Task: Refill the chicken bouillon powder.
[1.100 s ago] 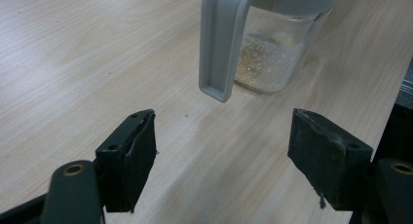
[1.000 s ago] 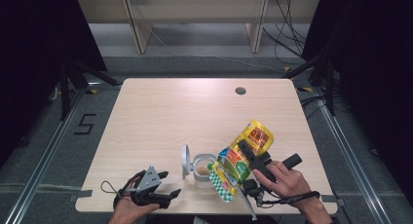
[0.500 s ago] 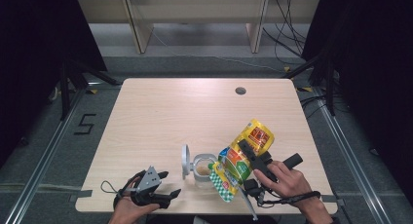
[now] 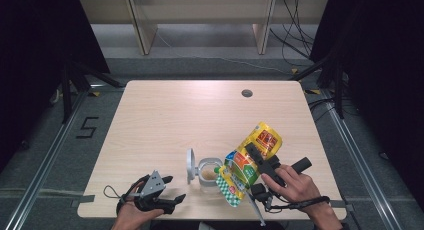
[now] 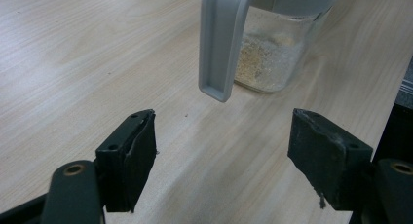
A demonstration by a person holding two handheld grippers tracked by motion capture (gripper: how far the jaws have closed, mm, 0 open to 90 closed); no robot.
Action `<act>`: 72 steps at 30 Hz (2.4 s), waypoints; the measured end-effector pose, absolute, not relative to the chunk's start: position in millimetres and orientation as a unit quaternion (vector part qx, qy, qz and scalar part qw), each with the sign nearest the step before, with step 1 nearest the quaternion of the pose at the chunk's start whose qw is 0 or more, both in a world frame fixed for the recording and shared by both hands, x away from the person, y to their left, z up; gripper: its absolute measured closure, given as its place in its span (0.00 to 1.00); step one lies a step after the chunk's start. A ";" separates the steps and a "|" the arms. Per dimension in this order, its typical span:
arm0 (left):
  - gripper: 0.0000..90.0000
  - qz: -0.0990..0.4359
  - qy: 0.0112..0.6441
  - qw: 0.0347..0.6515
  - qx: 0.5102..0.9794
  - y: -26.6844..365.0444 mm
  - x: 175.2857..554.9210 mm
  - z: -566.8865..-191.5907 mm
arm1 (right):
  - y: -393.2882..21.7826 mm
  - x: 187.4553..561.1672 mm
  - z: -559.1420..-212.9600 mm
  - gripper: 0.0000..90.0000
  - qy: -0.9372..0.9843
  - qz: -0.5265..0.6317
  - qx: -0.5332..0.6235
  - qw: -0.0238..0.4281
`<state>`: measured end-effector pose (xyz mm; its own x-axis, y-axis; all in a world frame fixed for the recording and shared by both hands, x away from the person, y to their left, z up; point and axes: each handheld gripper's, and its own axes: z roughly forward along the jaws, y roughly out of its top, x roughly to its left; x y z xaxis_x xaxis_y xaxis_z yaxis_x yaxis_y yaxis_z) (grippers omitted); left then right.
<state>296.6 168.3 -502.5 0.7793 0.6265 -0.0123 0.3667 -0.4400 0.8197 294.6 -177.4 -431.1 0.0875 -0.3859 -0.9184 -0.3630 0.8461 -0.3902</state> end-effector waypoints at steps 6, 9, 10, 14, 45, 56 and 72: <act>0.28 0.143 0.303 0.448 0.829 166.8 295.9 -503.1 | -176.6 294.7 -429.5 0.54 0.674 -0.013 -0.282 0.682; 0.28 0.147 0.299 0.446 0.831 167.6 296.0 -502.8 | -177.1 294.5 -430.6 0.55 0.677 -0.010 -0.278 0.682; 0.28 0.148 0.300 0.446 0.831 167.6 296.1 -502.8 | -177.1 294.7 -430.4 0.55 0.676 -0.010 -0.280 0.682; 0.28 0.147 0.300 0.446 0.830 167.6 296.1 -502.8 | -177.1 294.6 -430.1 0.55 0.675 -0.011 -0.281 0.682; 0.28 0.154 0.290 0.447 0.832 167.9 297.3 -502.4 | -178.4 294.6 -428.7 0.55 0.673 -0.007 -0.281 0.684; 0.28 0.148 0.303 0.449 0.827 166.9 295.8 -503.1 | -178.1 293.7 -428.4 0.55 0.671 -0.009 -0.282 0.685; 0.28 0.148 0.302 0.450 0.827 166.9 295.6 -503.0 | -178.2 294.0 -428.7 0.56 0.672 -0.008 -0.284 0.684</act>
